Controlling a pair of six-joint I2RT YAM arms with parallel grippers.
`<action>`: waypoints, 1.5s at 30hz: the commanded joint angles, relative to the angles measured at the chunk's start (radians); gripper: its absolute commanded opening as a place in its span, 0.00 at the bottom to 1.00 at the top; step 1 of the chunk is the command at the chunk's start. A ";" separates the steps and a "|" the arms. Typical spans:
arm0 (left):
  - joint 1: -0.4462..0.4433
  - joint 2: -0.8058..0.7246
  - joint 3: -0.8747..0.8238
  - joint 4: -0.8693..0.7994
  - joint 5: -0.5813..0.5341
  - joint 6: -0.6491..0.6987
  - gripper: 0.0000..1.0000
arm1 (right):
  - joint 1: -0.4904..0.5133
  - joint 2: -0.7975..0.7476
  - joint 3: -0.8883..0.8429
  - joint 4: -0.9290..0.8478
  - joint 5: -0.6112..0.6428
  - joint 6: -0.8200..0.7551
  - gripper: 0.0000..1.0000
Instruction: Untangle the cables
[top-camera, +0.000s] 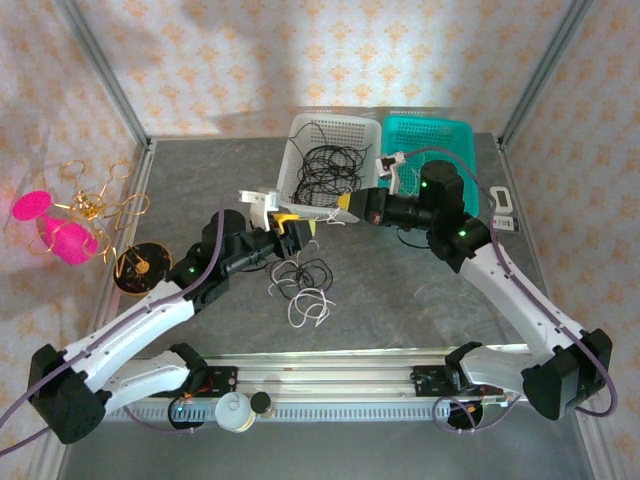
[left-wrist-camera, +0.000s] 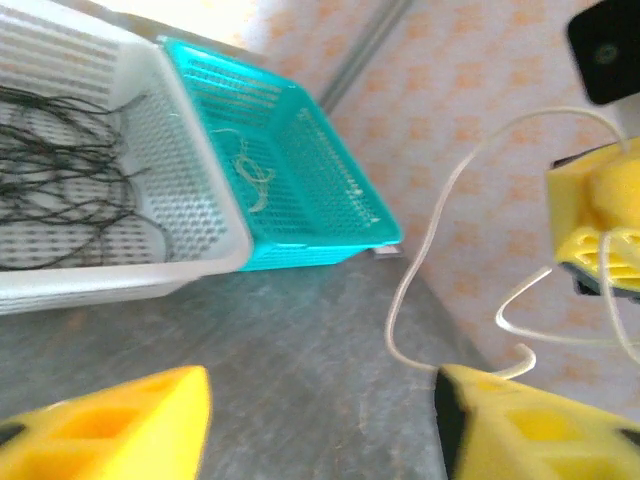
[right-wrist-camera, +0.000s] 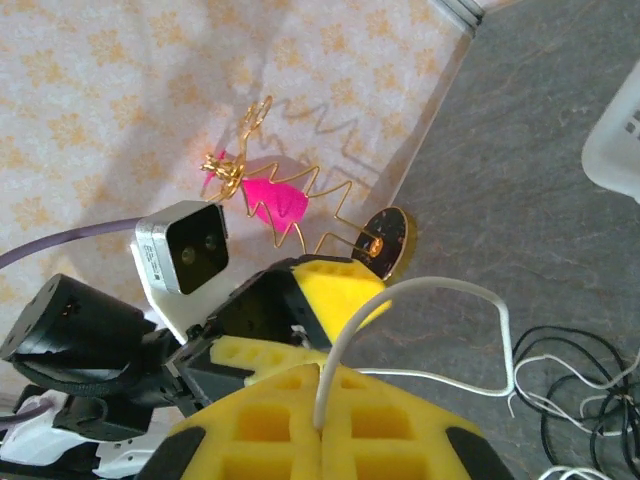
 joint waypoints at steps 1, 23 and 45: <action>-0.017 0.029 0.005 0.172 0.127 0.022 0.47 | -0.006 -0.025 -0.007 0.066 -0.025 0.029 0.00; -0.045 -0.072 -0.102 0.083 -0.048 0.044 0.37 | -0.006 -0.016 0.002 0.074 -0.043 0.039 0.00; -0.095 -0.029 -0.043 0.206 0.076 0.114 0.56 | -0.005 -0.018 -0.005 0.073 -0.049 0.039 0.00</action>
